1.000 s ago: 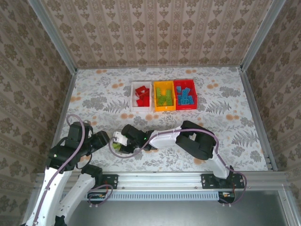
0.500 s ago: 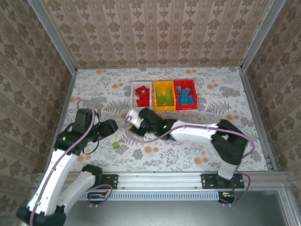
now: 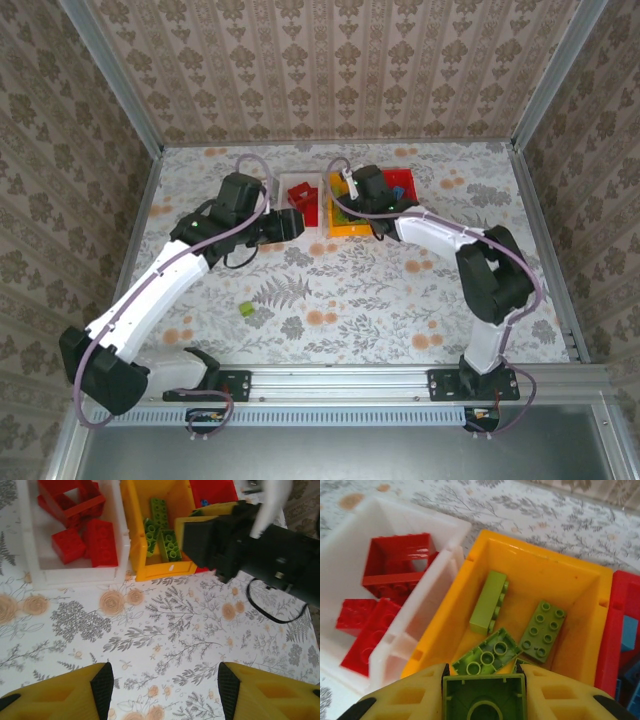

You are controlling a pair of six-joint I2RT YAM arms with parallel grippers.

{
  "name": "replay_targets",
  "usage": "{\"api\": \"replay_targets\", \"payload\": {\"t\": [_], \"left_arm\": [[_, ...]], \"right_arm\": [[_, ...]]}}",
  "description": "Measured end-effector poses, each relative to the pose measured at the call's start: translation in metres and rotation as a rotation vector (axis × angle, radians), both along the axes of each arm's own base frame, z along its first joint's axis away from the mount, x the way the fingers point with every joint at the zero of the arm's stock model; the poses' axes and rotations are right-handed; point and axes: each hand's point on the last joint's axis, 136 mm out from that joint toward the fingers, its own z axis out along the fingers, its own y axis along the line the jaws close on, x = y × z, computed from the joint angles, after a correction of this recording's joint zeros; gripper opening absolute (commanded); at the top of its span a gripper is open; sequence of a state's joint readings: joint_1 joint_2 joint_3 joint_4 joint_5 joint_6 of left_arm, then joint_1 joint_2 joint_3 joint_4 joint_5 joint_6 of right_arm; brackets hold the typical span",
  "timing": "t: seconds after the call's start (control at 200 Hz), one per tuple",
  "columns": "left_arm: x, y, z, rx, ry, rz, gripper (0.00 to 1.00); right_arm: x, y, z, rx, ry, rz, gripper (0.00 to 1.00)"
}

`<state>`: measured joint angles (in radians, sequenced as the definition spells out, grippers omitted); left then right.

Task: Sort the legos into containers by color

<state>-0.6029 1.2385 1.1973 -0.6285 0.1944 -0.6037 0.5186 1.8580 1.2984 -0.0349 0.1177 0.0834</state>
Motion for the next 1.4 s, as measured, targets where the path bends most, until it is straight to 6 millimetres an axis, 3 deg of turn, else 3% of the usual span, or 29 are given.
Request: {"api": "replay_targets", "payload": {"t": [0.135,0.375,0.52,0.635,0.765,0.975,1.15,1.27,1.4], "left_arm": [[0.001,-0.007,-0.003,0.007,-0.001,-0.016,0.60],[0.004,-0.010,0.000,0.000,-0.023,-0.017,0.62],[0.006,-0.020,0.005,-0.004,-0.056,-0.047,0.64],[0.013,-0.032,0.014,-0.017,-0.099,-0.072,0.66],[0.018,-0.039,0.021,-0.035,-0.133,-0.082,0.68],[0.019,-0.034,0.018,-0.011,-0.129,-0.060,0.74],[0.012,-0.001,0.007,0.023,-0.073,0.030,0.75],[-0.005,0.037,-0.011,0.054,0.002,0.126,0.77],[-0.030,0.078,-0.050,0.115,0.164,0.253,0.79]], "right_arm": [[0.012,0.000,-0.013,-0.017,0.045,-0.032,0.28],[0.046,-0.002,-0.017,-0.011,0.053,-0.096,0.31],[0.058,-0.007,-0.031,-0.009,0.083,-0.132,0.38],[0.062,-0.008,-0.041,-0.010,0.106,-0.143,0.51],[0.065,-0.006,-0.037,0.003,0.102,-0.150,0.62],[0.065,-0.005,-0.016,0.023,0.071,-0.146,0.63],[0.040,-0.013,0.049,0.081,-0.033,-0.125,0.63],[0.004,-0.017,0.095,0.137,-0.149,-0.070,0.64],[-0.052,0.002,0.105,0.178,-0.207,0.074,0.67]]}}
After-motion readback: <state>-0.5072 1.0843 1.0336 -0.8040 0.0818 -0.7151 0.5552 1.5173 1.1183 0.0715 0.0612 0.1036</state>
